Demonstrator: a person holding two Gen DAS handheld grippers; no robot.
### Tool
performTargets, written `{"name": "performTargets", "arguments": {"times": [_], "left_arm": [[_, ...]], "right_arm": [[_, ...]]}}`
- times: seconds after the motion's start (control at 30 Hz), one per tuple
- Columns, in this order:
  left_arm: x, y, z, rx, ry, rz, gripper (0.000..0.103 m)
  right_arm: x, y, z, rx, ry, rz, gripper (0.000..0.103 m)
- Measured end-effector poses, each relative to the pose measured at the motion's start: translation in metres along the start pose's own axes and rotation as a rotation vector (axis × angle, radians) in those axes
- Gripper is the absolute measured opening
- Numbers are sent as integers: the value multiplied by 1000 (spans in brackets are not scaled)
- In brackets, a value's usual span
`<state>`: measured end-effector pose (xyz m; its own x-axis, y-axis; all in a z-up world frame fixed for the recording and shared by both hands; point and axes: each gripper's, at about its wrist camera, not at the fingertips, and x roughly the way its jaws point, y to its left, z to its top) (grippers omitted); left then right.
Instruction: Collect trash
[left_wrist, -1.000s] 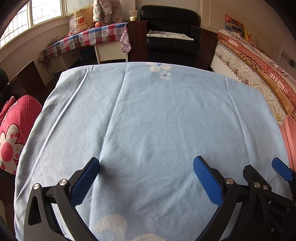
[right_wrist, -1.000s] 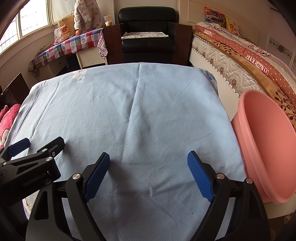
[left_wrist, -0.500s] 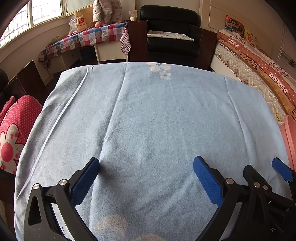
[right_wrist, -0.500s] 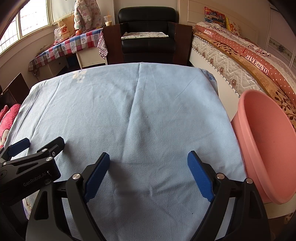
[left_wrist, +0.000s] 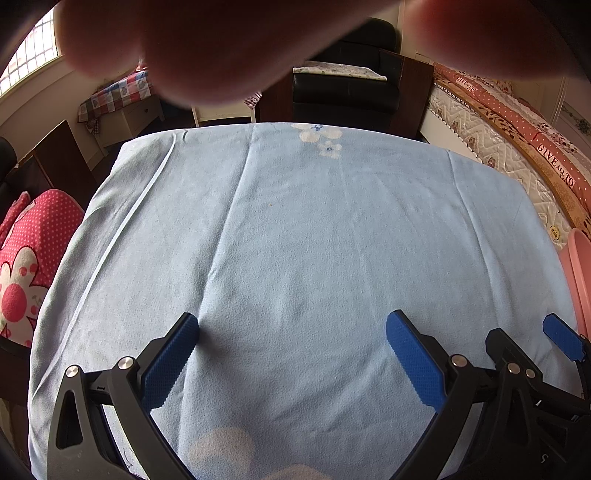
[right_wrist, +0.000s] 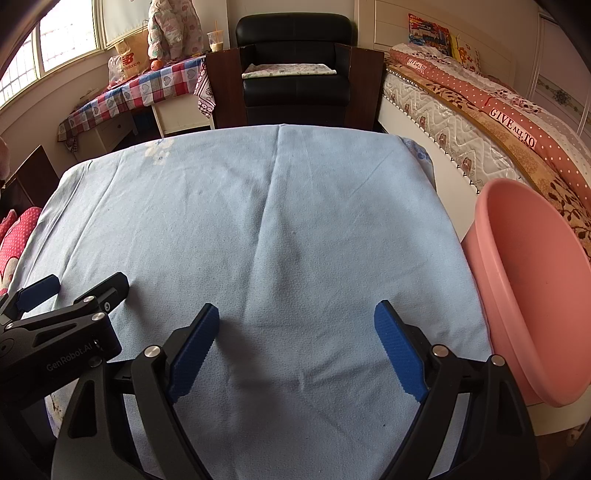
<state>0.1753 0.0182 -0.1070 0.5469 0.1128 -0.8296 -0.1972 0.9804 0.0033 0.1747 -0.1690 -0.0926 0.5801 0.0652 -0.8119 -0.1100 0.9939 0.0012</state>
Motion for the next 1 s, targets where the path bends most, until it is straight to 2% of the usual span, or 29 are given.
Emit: {"name": "performTargets", "arguments": {"times": [1.0], "left_arm": [[1,6,-4,-5,2,2,100]], "right_arm": [[1,0,0,1,-2,0,87]]}}
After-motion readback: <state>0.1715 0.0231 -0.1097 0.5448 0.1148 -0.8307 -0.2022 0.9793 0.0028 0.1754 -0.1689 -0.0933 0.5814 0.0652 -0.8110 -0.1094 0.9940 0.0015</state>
